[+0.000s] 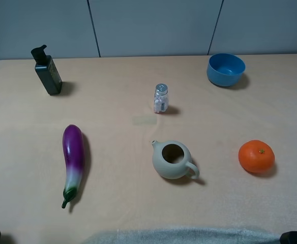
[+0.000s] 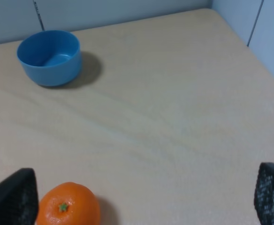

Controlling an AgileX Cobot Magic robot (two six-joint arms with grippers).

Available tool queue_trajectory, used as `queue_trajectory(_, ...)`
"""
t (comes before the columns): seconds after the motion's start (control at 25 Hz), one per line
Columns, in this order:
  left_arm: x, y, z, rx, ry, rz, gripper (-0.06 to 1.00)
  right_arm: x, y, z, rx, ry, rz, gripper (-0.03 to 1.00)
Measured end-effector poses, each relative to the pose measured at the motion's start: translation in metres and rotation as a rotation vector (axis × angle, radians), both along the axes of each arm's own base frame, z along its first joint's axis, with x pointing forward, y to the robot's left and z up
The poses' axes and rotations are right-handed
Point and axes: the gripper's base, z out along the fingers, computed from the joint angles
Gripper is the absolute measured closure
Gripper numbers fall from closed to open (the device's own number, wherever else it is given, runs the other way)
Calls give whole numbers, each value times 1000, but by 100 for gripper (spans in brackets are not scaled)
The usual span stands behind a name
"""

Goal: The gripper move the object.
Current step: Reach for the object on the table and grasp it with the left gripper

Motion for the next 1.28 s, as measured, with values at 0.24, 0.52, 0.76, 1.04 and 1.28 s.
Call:
queue_trajectory(0.24,0,0,0,-1,0,-1,-5,0,0,0,0,0,0,28)
queue_trajectory(0.52,7,-1,14,-11,54,6,-5,0,0,0,0,0,0,28)
queue_trajectory(0.76,36,-2,35,-5,170,7,-4,0,0,0,0,0,0,28)
queue_trajectory(1.04,77,-5,62,1,280,9,-4,0,0,0,0,0,0,28)
queue_trajectory(1.28,115,-7,85,4,337,10,-4,0,0,0,0,0,0,28)
